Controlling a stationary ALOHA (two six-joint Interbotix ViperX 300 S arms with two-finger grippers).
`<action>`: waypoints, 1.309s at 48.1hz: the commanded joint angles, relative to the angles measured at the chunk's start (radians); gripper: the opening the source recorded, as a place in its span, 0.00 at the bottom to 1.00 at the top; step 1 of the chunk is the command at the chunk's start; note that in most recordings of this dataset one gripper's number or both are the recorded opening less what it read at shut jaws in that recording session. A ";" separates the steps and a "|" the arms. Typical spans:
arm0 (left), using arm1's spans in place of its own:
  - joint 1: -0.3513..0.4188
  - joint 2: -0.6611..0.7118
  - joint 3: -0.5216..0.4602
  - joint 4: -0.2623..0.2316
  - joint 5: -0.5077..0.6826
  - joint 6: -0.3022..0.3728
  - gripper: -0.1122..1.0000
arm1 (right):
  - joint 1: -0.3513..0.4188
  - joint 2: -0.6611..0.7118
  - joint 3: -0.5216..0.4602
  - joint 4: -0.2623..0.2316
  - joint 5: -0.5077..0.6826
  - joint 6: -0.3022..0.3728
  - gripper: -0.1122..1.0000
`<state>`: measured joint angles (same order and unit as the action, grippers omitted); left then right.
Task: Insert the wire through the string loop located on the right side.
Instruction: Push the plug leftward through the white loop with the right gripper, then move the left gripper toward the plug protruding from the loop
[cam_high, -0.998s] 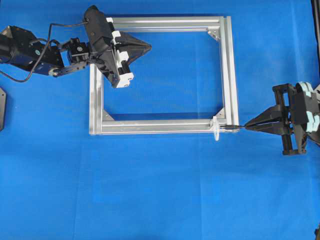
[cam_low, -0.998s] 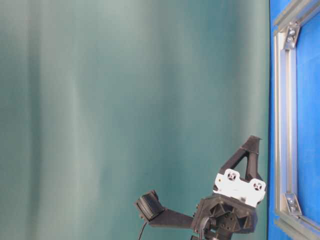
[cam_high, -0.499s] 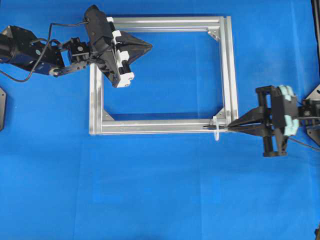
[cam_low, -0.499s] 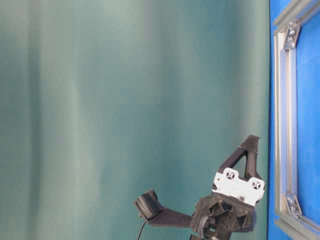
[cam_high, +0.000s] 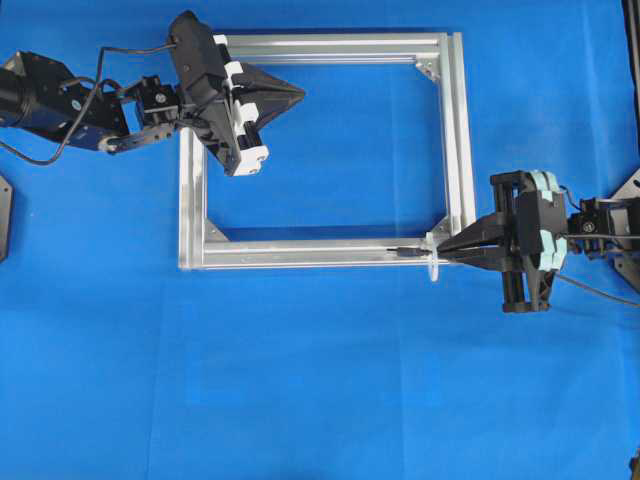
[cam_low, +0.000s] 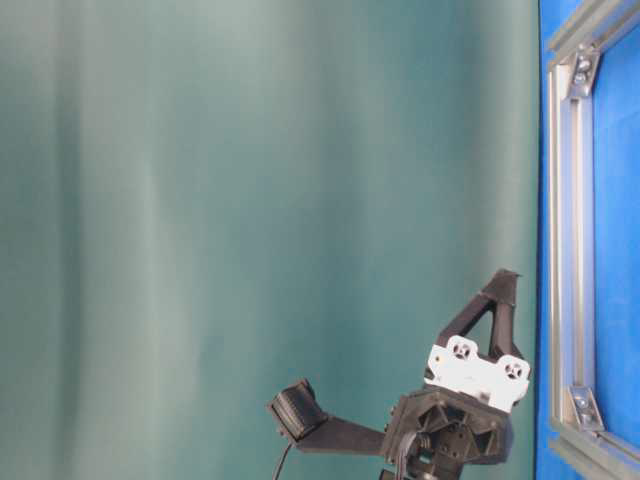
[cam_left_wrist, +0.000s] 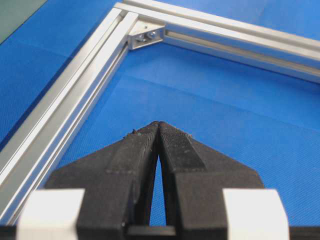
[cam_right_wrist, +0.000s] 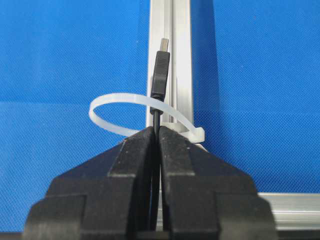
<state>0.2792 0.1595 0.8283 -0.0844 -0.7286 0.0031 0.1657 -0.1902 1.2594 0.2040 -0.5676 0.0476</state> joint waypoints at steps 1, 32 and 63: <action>-0.014 -0.032 -0.018 0.003 -0.009 -0.002 0.10 | -0.003 -0.006 -0.012 -0.002 -0.009 -0.002 0.07; -0.373 -0.032 -0.018 0.003 -0.003 -0.020 0.10 | -0.003 -0.005 -0.012 -0.002 -0.006 -0.002 0.07; -0.380 0.038 -0.207 0.003 0.130 -0.020 0.10 | -0.003 -0.005 -0.015 -0.002 -0.005 -0.002 0.07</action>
<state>-0.1074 0.1979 0.6842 -0.0828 -0.6259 -0.0184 0.1657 -0.1902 1.2594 0.2025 -0.5660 0.0476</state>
